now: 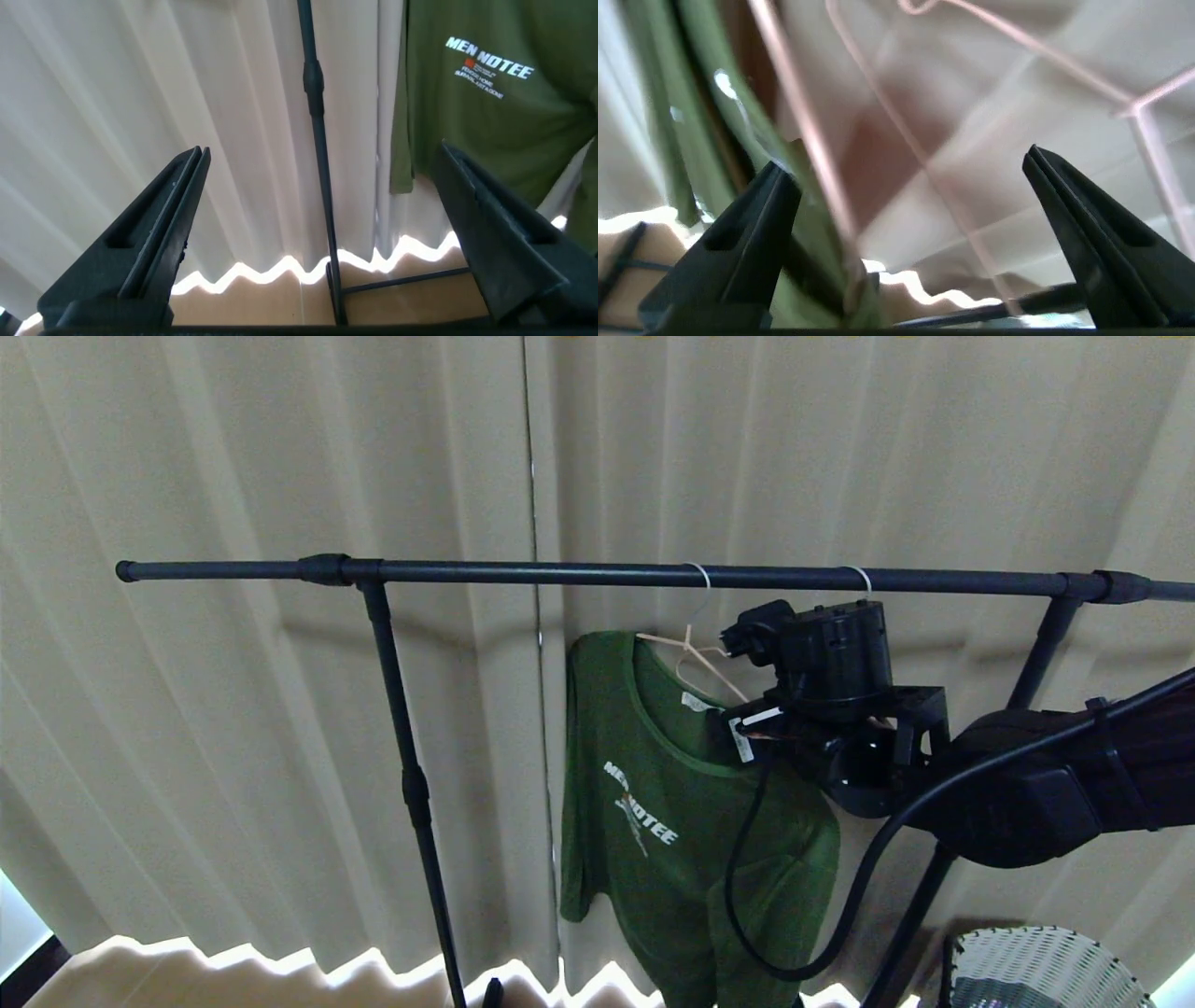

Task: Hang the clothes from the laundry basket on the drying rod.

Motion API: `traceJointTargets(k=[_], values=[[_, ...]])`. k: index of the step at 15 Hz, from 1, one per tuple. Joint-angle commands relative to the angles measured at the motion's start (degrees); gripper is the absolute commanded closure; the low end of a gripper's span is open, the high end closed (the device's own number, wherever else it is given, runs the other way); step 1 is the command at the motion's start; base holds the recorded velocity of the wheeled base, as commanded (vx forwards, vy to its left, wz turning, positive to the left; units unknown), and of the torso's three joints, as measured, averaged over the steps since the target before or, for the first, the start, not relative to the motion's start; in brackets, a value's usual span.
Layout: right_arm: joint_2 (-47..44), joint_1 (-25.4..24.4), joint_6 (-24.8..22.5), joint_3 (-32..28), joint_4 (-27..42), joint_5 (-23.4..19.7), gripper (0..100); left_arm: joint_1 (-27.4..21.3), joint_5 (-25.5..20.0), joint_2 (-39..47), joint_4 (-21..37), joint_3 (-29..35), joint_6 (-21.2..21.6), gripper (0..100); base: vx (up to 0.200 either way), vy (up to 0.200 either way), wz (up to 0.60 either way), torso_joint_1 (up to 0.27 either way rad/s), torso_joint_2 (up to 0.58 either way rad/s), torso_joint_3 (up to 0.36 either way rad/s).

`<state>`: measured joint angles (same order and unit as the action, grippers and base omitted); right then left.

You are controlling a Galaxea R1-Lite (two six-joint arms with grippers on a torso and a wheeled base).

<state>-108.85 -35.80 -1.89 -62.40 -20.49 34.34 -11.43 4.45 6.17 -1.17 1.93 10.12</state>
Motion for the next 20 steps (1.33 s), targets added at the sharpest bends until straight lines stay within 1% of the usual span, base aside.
traceJointTargets(k=[1,5,7,9,10,12,14,15,16,18,19,20], values=[[0.8,-1.0,0.6,0.8,-0.3,-0.7,0,0.0,0.0,0.2,-0.1,-0.3,0.0,0,0.0,0.0,0.0,0.0,0.0,0.0],[2.0,-1.2,2.0,3.1,-4.5,-3.0,0,0.0,0.1,0.2,-0.1,-0.3,-0.1,0,0.0,0.0,0.0,0.0,0.0,0.0],[4.1,-1.1,2.0,7.3,-10.4,-5.6,0,0.0,0.1,0.2,-0.1,-0.4,-0.1,0,0.0,0.0,0.0,0.0,0.0,0.0],[5.6,-1.0,1.9,9.8,-13.9,-8.0,0,0.0,0.2,0.2,-0.1,-0.6,-0.1,0,0.0,0.0,0.0,0.0,0.0,0.0],[6.5,-0.8,2.0,12.5,-17.2,-10.3,0,0.0,0.2,0.2,-0.1,-0.9,-0.1,0,0.0,0.0,0.0,0.0,0.0,0.0],[7.1,-0.6,1.9,15.6,-22.3,-11.8,0,0.0,0.2,0.2,-0.1,-1.0,-0.1,0,0.0,0.0,0.0,0.0,0.0,0.0],[7.3,-0.2,1.9,18.0,-27.8,-12.5,0,0.0,0.2,0.2,-0.1,-1.0,-0.2,0,0.0,0.0,0.0,0.0,0.0,0.0],[8.6,-0.2,1.8,19.7,-30.7,-12.5,0,0.0,0.4,0.2,-0.1,-1.3,-1.2,0,0.0,0.0,0.0,0.0,0.0,0.0],[9.9,-0.2,1.8,20.9,-31.7,-12.5,0,0.0,1.0,0.2,-0.1,-1.3,-1.9,0,0.0,0.0,0.0,0.0,0.0,0.0],[16.4,0.0,1.8,25.1,-32.0,-13.2,0,0.0,3.5,0.2,-0.1,-1.3,-3.5,0,0.0,0.0,0.0,0.0,0.0,0.0],[18.4,0.7,1.8,26.5,-31.9,-13.8,0,0.1,4.3,0.2,-0.1,-1.3,-3.9,0,0.0,0.0,0.0,0.0,0.0,0.0],[23.4,3.0,1.6,30.3,-31.3,-14.4,0,1.0,6.0,0.3,0.0,-1.3,-4.9,0,0.0,0.0,0.0,0.0,0.0,0.0]])
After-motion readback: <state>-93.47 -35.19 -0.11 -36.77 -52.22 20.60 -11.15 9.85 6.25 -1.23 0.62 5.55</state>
